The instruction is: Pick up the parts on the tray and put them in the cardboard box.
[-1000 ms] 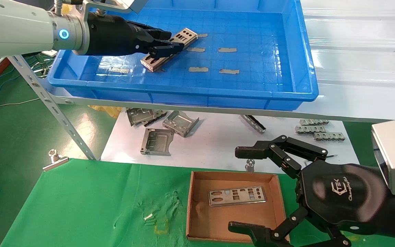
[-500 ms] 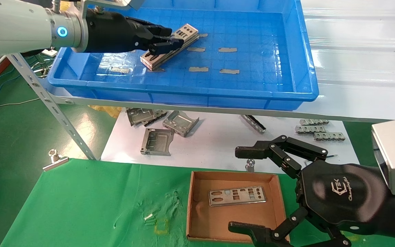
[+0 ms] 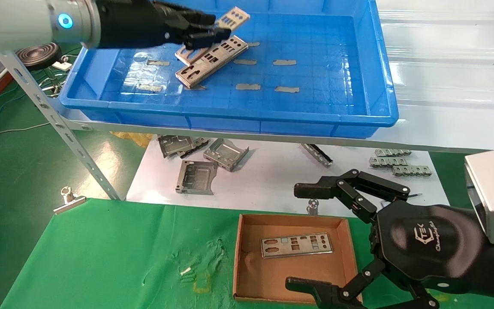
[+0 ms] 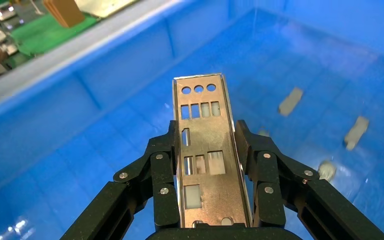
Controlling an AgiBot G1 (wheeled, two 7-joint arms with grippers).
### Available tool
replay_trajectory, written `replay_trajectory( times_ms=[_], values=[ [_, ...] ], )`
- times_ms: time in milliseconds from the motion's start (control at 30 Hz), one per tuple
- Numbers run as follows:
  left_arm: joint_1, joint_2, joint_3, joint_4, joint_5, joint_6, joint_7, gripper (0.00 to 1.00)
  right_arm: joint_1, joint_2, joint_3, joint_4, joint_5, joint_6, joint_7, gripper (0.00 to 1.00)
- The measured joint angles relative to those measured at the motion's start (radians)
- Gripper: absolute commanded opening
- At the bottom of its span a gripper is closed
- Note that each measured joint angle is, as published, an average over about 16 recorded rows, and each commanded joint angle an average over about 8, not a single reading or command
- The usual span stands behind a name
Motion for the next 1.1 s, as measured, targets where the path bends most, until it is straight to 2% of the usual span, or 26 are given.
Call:
replay_trajectory(
  times_ms=[300, 633, 867, 1100],
  values=[
    [-0.024, -0.028, -0.019, 0.005, -0.031, 0.120, 0.009, 0.00, 0.000, 0.000, 0.000, 0.000, 0.000, 0.000, 0.000, 1.00],
    [0.002, -0.092, -0.030, -0.042, -0.066, 0.387, 0.081, 0.00, 0.000, 0.000, -0.001, 0.000, 0.000, 0.000, 0.000, 1.00],
    [0.107, -0.155, 0.016, -0.186, -0.119, 0.514, 0.125, 0.00, 0.000, 0.000, -0.001, 0.000, 0.001, 0.000, 0.000, 1.00],
    [0.271, -0.208, 0.116, -0.384, -0.201, 0.522, 0.154, 0.00, 0.000, 0.000, -0.001, 0.000, 0.001, 0.000, -0.001, 1.00]
  ],
)
